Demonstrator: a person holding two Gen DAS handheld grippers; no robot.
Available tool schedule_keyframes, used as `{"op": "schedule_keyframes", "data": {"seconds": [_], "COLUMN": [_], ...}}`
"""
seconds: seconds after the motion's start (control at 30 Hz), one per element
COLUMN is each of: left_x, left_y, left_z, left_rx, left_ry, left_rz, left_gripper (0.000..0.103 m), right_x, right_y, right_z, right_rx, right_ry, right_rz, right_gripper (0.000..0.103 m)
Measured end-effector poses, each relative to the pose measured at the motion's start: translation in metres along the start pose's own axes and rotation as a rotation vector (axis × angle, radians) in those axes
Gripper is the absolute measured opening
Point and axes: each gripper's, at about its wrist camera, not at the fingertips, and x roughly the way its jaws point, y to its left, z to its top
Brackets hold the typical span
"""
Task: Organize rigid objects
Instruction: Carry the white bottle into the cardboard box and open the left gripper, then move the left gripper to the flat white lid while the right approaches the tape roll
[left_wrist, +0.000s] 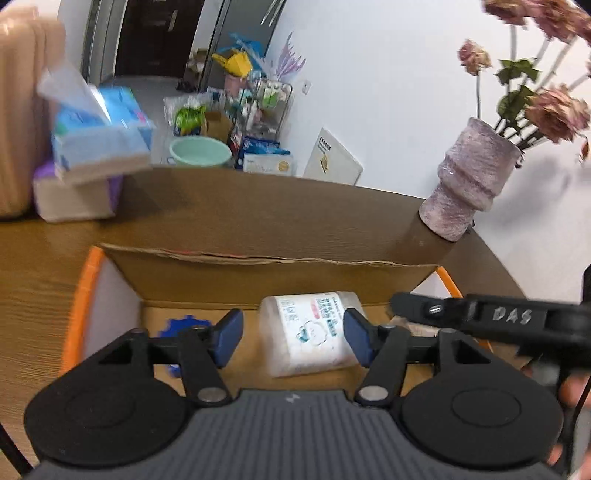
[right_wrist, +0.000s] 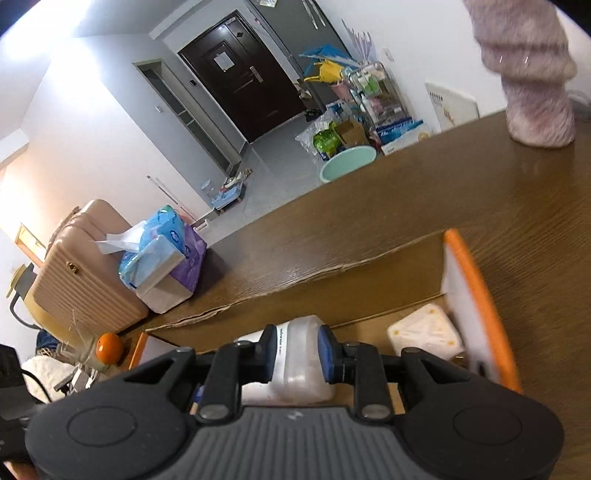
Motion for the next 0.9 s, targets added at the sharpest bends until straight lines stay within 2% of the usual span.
{"op": "schedule_keyframes", "data": {"seconds": [0.1, 0.13, 0.27, 0.43, 0.47, 0.53, 0.63, 0.67, 0.8, 0.9], "left_x": [-0.030, -0.042, -0.083, -0.137, -0.148, -0.168, -0.199, -0.211, -0.248, -0.271], "left_y": [-0.005, -0.005, -0.014, -0.026, -0.030, -0.035, -0.042, -0.043, -0.045, -0.046], "left_z": [-0.002, -0.004, -0.012, -0.035, -0.043, -0.058, -0.079, -0.086, -0.115, -0.143], "left_rx": [0.062, 0.073, 0.108, 0.171, 0.187, 0.211, 0.241, 0.236, 0.215, 0.203], "left_ry": [-0.030, -0.033, -0.055, -0.102, -0.115, -0.141, -0.180, -0.200, -0.291, -0.350], "left_rz": [0.071, 0.085, 0.125, 0.160, 0.176, 0.207, 0.230, 0.240, 0.273, 0.280], "left_gripper": [0.067, 0.067, 0.071, 0.081, 0.081, 0.082, 0.083, 0.084, 0.088, 0.092], "right_x": [-0.028, -0.041, -0.085, -0.142, -0.153, -0.170, -0.197, -0.204, -0.231, -0.247], "right_y": [0.001, 0.002, 0.007, 0.021, 0.025, 0.036, 0.051, 0.057, 0.076, 0.089], "right_z": [0.000, 0.000, -0.003, -0.018, -0.023, -0.036, -0.059, -0.069, -0.107, -0.139], "right_rx": [-0.040, -0.054, -0.097, -0.154, -0.170, -0.212, -0.291, -0.322, -0.413, -0.469], "right_ry": [-0.013, -0.021, -0.056, -0.098, -0.106, -0.125, -0.155, -0.162, -0.227, -0.275], "right_rz": [-0.031, -0.044, -0.070, -0.084, -0.085, -0.087, -0.104, -0.115, -0.097, -0.108], "right_gripper": [0.026, 0.030, 0.035, 0.040, 0.042, 0.052, 0.056, 0.057, 0.075, 0.077]}}
